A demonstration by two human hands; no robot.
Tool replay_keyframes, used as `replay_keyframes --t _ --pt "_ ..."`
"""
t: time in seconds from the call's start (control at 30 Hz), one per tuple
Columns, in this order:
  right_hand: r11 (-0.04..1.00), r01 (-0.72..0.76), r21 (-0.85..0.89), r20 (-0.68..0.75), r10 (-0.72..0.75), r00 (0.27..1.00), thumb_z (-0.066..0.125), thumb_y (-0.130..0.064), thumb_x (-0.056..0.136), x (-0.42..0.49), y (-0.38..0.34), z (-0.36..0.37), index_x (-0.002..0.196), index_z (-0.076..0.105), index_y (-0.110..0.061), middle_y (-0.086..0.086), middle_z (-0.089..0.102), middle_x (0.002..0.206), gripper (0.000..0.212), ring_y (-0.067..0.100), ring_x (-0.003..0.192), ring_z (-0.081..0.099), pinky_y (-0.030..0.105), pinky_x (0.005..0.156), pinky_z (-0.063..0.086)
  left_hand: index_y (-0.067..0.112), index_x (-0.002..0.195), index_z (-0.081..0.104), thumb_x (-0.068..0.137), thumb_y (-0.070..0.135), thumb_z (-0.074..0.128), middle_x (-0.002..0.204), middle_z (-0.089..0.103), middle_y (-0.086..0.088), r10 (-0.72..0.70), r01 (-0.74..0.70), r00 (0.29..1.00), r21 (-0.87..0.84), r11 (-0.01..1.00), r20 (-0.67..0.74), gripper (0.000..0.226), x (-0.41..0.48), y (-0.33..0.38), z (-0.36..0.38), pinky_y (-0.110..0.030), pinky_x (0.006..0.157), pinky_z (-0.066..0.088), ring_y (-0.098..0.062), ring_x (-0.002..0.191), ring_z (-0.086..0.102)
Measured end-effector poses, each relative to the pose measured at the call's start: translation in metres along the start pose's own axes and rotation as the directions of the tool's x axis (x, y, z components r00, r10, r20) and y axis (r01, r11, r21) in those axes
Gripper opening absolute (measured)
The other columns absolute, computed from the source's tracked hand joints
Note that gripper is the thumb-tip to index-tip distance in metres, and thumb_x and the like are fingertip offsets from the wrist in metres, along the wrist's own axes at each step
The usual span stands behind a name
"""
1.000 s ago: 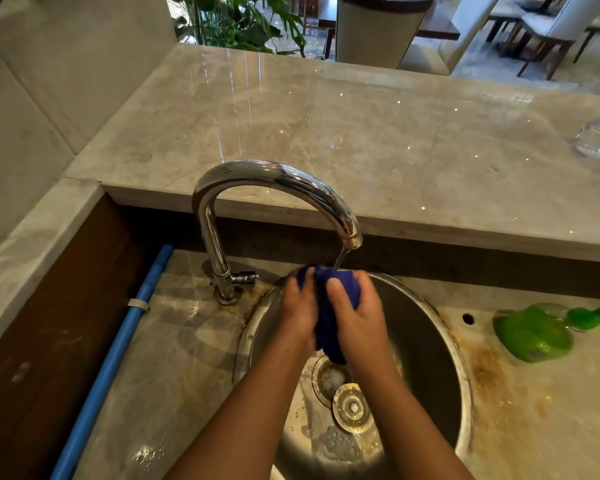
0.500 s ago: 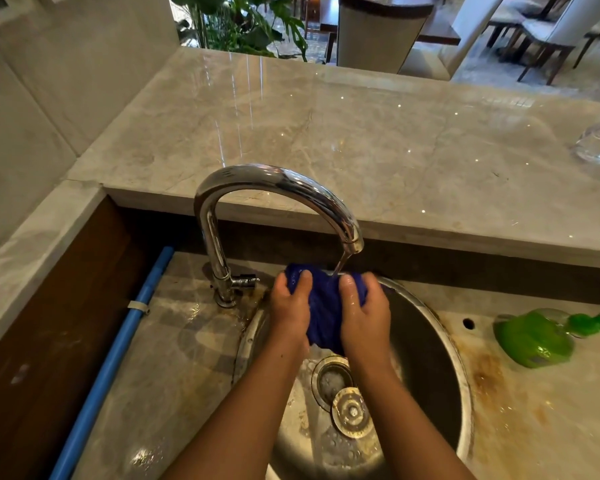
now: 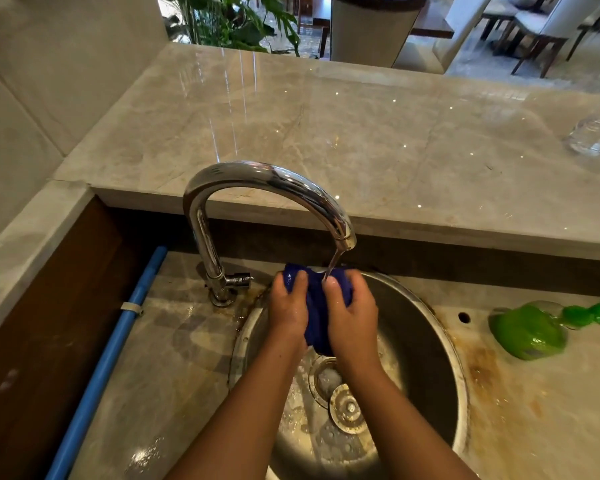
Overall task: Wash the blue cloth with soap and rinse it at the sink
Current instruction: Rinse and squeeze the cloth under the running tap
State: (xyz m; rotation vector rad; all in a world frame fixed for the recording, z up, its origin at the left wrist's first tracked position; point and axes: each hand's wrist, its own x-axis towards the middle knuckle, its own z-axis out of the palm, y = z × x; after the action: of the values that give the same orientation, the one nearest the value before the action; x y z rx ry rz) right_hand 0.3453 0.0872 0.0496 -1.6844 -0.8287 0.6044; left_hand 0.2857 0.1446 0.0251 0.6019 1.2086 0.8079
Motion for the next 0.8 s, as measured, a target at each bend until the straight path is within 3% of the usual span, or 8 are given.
replay_keyframes --t 0.1,0.23,0.37,0.43,0.5,0.6,0.7,0.8 --pt "0.992 0.054 -0.11 0.069 -0.046 0.997 0.06 -0.028 0.095 -0.002 -0.002 0.011 0.088 0.059 -0.022 -0.004 0.064 0.074 0.01 0.006 0.063 0.058 0.019 0.058 0.047 0.011 0.096 0.064 0.1 0.043 0.044 0.077 0.074 -0.007 -0.196 0.203 0.977 -0.083 0.976 0.086 0.038 -0.012 -0.001 0.005 -0.034 0.071 0.054 -0.018 0.071 0.071" --pt "0.974 -0.11 -0.199 0.024 0.117 0.993 0.056 -0.026 0.098 0.029 0.02 0.007 0.091 0.058 -0.022 -0.006 0.062 0.078 0.009 0.011 0.073 0.061 0.021 0.059 0.044 0.021 0.116 0.066 0.095 0.047 0.056 0.107 0.074 -0.012 -0.185 0.188 0.973 -0.004 0.982 0.139 0.035 -0.021 -0.008 -0.001 -0.052 0.089 0.057 -0.03 0.098 0.072" --pt "0.968 -0.218 -0.124 -0.071 0.21 0.975 0.053 -0.022 0.101 0.035 0.032 -0.004 0.091 0.058 -0.018 -0.01 0.059 0.079 0.011 0.02 0.083 0.062 0.019 0.063 0.042 0.02 0.117 0.06 0.097 0.016 0.058 0.109 0.072 -0.01 -0.018 0.019 0.97 -0.002 1.0 0.242 0.021 -0.021 0.004 -0.004 -0.052 0.095 0.055 -0.028 0.101 0.07" --pt "0.984 -0.175 0.023 -0.085 0.176 0.981 0.052 -0.021 0.101 0.023 0.023 -0.005 0.089 0.058 -0.015 0.0 0.062 0.079 0.015 0.022 0.079 0.061 0.027 0.065 0.048 0.019 0.119 0.059 0.097 0.015 0.058 0.111 0.071 -0.011 0.038 -0.038 0.986 0.001 0.999 0.162 0.022 -0.011 0.009 -0.003 -0.051 0.091 0.056 -0.03 0.101 0.07" --pt "0.994 -0.069 0.09 -0.006 0.07 0.998 0.054 -0.019 0.1 0.007 0.007 0.001 0.089 0.058 -0.012 0.008 0.062 0.079 0.014 0.02 0.071 0.059 0.033 0.065 0.049 0.02 0.106 0.062 0.099 0.018 0.054 0.105 0.071 -0.013 0.054 -0.057 0.996 0.041 0.997 0.071 0.01 -0.003 0.012 0.0 -0.048 0.086 0.058 -0.029 0.093 0.07" --pt "0.996 0.053 -0.074 0.023 -0.052 0.998 0.054 -0.026 0.099 0.002 0.0 0.011 0.087 0.055 -0.015 -0.001 0.06 0.072 0.016 0.008 0.062 0.055 0.025 0.058 0.046 0.016 0.087 0.063 0.103 0.031 0.044 0.076 0.068 -0.007 -0.101 0.101 0.99 0.004 0.995 0.103 0.029 -0.017 0.011 0.009 -0.033 0.068 0.052 -0.02 0.071 0.065" --pt "0.985 -0.009 -0.174 -0.046 0.001 0.999 0.049 -0.031 0.101 0.021 0.01 0.01 0.09 0.053 -0.015 0.001 0.061 0.074 0.02 0.016 0.065 0.06 0.039 0.061 0.053 0.021 0.116 0.062 0.103 0.032 0.046 0.103 0.073 -0.008 -0.098 0.096 0.971 0.022 0.995 0.216 0.023 -0.027 0.002 0.004 -0.037 0.076 0.056 -0.023 0.093 0.071" --pt "0.978 -0.114 -0.172 -0.039 0.109 0.993 0.05 -0.03 0.101 0.034 0.02 0.003 0.098 0.055 -0.011 0.003 0.062 0.078 0.019 0.018 0.071 0.061 0.045 0.069 0.055 0.028 0.116 0.06 0.099 0.018 0.055 0.113 0.072 -0.009 -0.03 0.046 0.958 -0.047 0.998 0.284 0.021 -0.029 0.006 -0.001 -0.047 0.089 0.057 -0.027 0.103 0.071"
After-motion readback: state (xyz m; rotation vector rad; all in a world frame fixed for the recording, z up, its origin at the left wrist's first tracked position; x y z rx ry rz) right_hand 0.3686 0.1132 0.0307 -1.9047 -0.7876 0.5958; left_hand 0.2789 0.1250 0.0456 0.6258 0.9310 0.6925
